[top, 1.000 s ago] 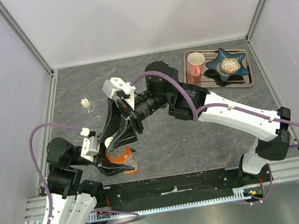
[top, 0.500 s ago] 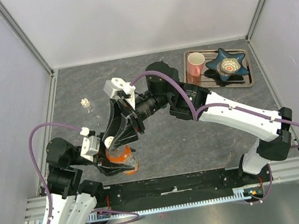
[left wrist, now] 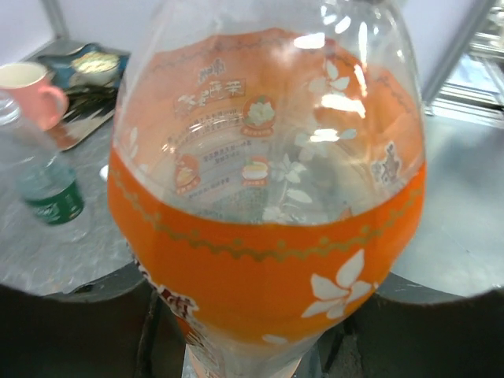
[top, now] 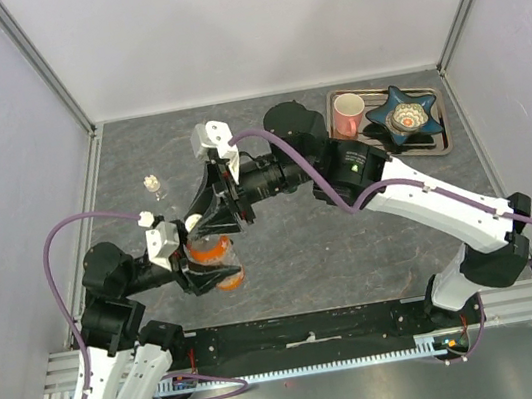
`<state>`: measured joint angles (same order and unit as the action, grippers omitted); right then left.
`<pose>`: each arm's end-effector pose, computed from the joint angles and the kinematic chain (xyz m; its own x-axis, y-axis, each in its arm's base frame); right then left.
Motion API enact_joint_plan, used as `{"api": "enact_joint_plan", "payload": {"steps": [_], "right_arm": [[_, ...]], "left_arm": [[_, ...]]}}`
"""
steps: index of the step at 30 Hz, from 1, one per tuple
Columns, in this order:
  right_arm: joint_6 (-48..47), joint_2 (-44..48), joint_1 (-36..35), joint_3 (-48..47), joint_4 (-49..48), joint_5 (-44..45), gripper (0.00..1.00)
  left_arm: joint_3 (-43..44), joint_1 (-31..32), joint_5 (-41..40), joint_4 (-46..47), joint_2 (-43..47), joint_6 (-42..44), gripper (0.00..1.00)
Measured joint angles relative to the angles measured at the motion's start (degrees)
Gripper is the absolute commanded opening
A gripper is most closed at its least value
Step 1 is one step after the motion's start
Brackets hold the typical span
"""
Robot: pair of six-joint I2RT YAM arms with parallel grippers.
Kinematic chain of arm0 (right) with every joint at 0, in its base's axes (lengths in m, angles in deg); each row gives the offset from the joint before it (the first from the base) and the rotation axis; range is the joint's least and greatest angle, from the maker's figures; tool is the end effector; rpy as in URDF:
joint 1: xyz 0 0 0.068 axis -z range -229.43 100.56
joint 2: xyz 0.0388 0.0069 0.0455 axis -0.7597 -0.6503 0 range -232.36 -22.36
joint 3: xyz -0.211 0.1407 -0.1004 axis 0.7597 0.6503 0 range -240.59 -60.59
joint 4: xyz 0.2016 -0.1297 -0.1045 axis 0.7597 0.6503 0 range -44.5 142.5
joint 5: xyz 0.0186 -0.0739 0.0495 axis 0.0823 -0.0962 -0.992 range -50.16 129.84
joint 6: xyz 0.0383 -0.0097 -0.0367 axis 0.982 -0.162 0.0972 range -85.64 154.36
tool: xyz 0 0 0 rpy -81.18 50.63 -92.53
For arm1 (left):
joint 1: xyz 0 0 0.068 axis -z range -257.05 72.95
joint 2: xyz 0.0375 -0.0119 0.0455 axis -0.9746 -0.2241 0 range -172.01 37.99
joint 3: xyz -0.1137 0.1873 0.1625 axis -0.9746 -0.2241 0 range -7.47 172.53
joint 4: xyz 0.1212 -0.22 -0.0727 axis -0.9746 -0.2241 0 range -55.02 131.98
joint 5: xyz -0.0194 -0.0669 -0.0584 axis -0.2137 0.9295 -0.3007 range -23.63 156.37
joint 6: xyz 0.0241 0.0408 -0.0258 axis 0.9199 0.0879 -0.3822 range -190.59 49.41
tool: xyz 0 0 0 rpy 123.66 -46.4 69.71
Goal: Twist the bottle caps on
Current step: Screw the bottle cap onto the plastic bottle.
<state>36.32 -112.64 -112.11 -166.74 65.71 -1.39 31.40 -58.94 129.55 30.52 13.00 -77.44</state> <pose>0.1357 0.3138 0.4945 -0.0678 -0.0753 -0.9949 -0.9681 -0.2361 0.0839 0.0796 -0.0595 0.3459 -0.0780 -0.0311 -0.9965 0.9854 0.1492 -0.0818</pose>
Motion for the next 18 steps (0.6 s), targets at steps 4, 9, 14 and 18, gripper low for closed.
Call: {"api": "enact_joint_plan", "payload": {"steps": [4,9,14,18], "right_arm": [[0.2,0.1,-0.1,0.0,2.0,10.5,0.06],[5.6,-1.7,-1.2,0.2,2.5,27.8,0.01],[14.1,-5.0,-5.1,0.8,1.8,51.6,0.11],[18.6,-7.1,-8.6,0.9,0.7,64.9,0.33]], "left_arm": [[0.6,0.0,-8.7,-3.4,-0.3,0.5,0.02],[0.6,0.0,-19.6,-7.7,-0.9,0.7,0.02],[0.5,-0.2,-30.2,-13.2,-1.9,1.4,0.02],[-0.3,-0.2,-34.2,-15.4,-1.5,2.3,0.02]]}}
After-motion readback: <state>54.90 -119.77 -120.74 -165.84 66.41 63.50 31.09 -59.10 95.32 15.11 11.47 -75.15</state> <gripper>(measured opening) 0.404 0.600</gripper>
